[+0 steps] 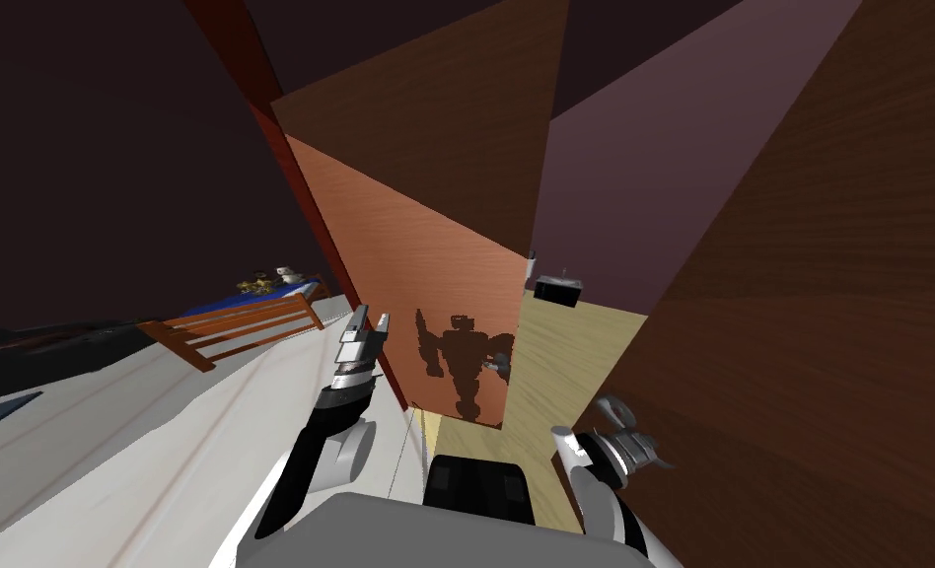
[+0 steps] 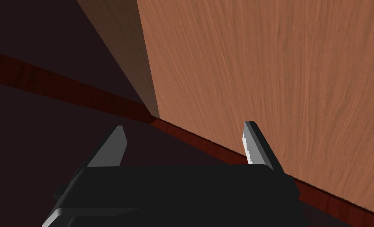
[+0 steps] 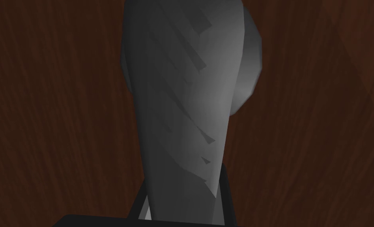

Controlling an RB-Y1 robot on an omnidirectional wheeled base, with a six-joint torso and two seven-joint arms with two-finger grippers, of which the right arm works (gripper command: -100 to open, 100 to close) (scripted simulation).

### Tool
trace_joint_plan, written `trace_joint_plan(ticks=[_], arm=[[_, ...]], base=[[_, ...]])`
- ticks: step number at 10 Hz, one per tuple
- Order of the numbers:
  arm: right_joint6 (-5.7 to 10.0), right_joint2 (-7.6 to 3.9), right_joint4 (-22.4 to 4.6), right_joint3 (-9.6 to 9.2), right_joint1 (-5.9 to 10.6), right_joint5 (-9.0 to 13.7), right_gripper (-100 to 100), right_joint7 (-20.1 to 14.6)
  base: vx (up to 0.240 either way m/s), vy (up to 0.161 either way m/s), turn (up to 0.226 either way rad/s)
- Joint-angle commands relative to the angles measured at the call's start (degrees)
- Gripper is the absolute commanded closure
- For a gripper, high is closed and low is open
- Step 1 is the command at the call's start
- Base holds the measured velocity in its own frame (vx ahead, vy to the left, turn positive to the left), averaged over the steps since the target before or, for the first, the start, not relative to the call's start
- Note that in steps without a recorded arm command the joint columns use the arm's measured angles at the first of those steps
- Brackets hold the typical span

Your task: Push the door open

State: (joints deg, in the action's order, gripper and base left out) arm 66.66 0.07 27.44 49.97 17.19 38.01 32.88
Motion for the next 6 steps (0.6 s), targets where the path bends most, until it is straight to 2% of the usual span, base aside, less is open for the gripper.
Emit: trace_joint_plan(ticks=[1, 2, 3, 4, 5, 6], arm=[[-0.79, 0.55, 2.10, -0.12, -0.27, -0.09, 100, 0.50], [0.03, 1.19, 1.66, 1.59, 0.40, 1.15, 100, 1.52], [-0.36, 0.85, 1.56, 1.09, -0.36, 0.76, 100, 0.95], [0.96, -0.28, 1.59, 2.81, -0.31, 2.16, 100, 1.67], [1.67, -0.79, 1.67, 3.69, -0.18, 2.90, 100, 2.00], [1.67, -0.79, 1.72, 3.69, -0.18, 2.90, 100, 2.00]], base=[[0.000, 0.000, 0.000], [0.057, -0.031, 0.122], [0.025, -0.025, 0.010], [-0.044, -0.074, 0.197], [-0.046, -0.133, 0.287], [-0.013, -0.116, 0.069]])
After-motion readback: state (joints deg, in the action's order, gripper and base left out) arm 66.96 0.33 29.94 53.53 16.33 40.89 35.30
